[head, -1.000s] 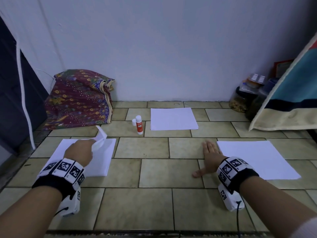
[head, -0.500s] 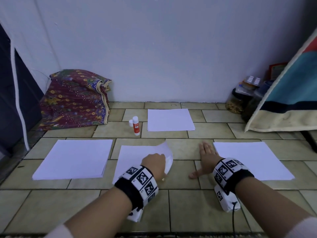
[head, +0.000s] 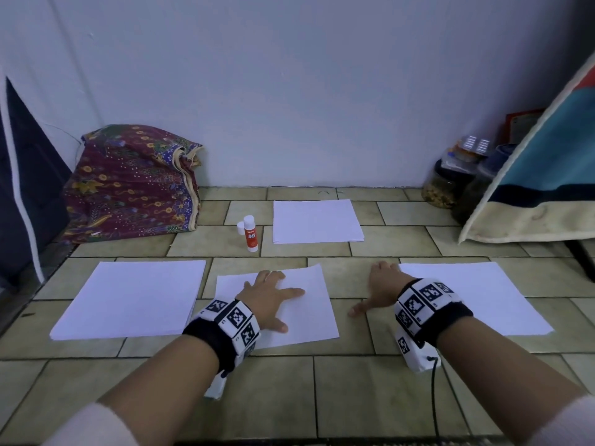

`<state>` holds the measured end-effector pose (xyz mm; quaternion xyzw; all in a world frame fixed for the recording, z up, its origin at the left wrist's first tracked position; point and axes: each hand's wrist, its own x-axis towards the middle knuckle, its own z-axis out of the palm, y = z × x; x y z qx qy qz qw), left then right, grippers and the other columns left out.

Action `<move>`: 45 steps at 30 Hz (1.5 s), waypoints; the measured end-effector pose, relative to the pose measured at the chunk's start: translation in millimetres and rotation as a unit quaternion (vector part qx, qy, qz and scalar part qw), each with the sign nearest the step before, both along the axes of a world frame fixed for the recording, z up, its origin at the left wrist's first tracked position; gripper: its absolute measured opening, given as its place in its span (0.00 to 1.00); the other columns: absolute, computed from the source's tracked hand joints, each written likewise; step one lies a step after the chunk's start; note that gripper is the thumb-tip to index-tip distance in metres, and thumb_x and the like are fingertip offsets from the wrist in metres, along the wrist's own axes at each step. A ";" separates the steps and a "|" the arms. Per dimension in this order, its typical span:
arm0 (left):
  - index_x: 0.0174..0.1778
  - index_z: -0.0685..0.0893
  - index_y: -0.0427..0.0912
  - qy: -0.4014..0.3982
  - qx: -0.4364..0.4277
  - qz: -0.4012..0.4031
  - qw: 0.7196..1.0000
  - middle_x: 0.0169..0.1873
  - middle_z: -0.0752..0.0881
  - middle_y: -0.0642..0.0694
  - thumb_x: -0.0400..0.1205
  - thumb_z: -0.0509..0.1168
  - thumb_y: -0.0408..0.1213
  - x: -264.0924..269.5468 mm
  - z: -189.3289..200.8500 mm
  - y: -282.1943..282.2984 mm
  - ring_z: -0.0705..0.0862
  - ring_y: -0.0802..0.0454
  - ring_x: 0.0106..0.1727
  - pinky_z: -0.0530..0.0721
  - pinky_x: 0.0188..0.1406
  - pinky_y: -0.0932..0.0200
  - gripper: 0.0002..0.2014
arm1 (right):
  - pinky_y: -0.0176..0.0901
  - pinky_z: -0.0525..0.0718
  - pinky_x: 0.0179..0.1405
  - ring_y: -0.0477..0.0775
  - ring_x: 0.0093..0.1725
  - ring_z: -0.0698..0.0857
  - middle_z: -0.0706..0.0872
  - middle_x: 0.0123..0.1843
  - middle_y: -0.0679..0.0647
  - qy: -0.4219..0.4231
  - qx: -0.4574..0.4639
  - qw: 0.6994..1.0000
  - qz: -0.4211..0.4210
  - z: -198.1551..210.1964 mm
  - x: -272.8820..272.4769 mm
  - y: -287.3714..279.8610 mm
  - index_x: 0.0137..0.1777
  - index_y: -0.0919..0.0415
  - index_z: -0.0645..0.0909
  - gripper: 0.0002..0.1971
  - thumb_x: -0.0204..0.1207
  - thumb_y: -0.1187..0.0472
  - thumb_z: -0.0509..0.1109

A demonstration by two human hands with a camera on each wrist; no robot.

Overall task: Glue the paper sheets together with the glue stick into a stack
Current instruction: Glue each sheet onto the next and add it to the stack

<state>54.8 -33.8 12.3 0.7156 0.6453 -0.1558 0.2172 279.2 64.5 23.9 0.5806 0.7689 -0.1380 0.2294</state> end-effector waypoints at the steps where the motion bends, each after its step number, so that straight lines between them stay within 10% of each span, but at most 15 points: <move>1: 0.84 0.49 0.62 0.008 -0.014 0.005 1.000 0.84 0.41 0.44 0.80 0.68 0.52 -0.8 -1.9 0.2 0.36 0.39 0.84 0.48 0.78 0.28 0.41 | 0.55 0.68 0.75 0.65 0.78 0.62 0.64 0.78 0.63 -0.005 0.006 1.000 0.007 4.7 -4.6 2.4 0.75 0.68 0.66 0.56 0.58 0.24 0.70; 10: 0.84 0.34 0.53 0.011 -0.063 0.078 0.995 0.82 0.29 0.48 0.82 0.63 0.57 -1.6 -14.5 0.0 0.32 0.32 0.82 0.49 0.77 0.25 0.47 | 0.40 0.74 0.63 0.52 0.68 0.78 0.80 0.70 0.55 0.315 0.005 0.949 0.022 20.8 -89.2 25.9 0.74 0.59 0.73 0.31 0.74 0.47 0.74; 27: 0.84 0.36 0.51 -0.002 -0.078 0.063 0.995 0.81 0.27 0.49 0.82 0.58 0.60 -8.2 -20.9 -1.7 0.28 0.33 0.81 0.44 0.76 0.26 0.45 | 0.42 0.76 0.49 0.55 0.51 0.82 0.87 0.56 0.57 0.404 0.021 0.910 0.087 10.1 -190.1 45.4 0.57 0.61 0.85 0.14 0.79 0.53 0.68; 34: 0.83 0.33 0.55 -0.007 -0.070 0.079 0.994 0.81 0.27 0.51 0.82 0.61 0.58 -6.9 -20.6 0.6 0.28 0.34 0.81 0.45 0.76 0.25 0.46 | 0.41 0.79 0.37 0.56 0.42 0.86 0.82 0.48 0.52 0.450 -0.126 0.884 0.011 27.8 -147.8 45.8 0.66 0.55 0.73 0.13 0.86 0.53 0.58; 40: 0.84 0.36 0.54 0.025 -0.059 0.071 0.995 0.83 0.32 0.48 0.81 0.63 0.59 -4.5 -13.1 1.7 0.35 0.33 0.83 0.51 0.77 0.26 0.47 | 0.31 0.74 0.35 0.42 0.36 0.80 0.86 0.41 0.46 0.448 -0.070 0.891 -0.033 34.5 -87.0 44.0 0.66 0.50 0.82 0.31 0.61 0.57 0.85; 45: 0.83 0.52 0.50 0.066 -0.023 0.058 0.996 0.81 0.55 0.42 0.76 0.66 0.64 1.8 -0.6 8.2 0.59 0.35 0.79 0.72 0.70 0.38 0.45 | 0.32 0.77 0.40 0.41 0.43 0.81 0.87 0.40 0.46 0.477 0.004 0.874 -0.094 30.2 -62.4 39.3 0.48 0.53 0.85 0.22 0.54 0.66 0.87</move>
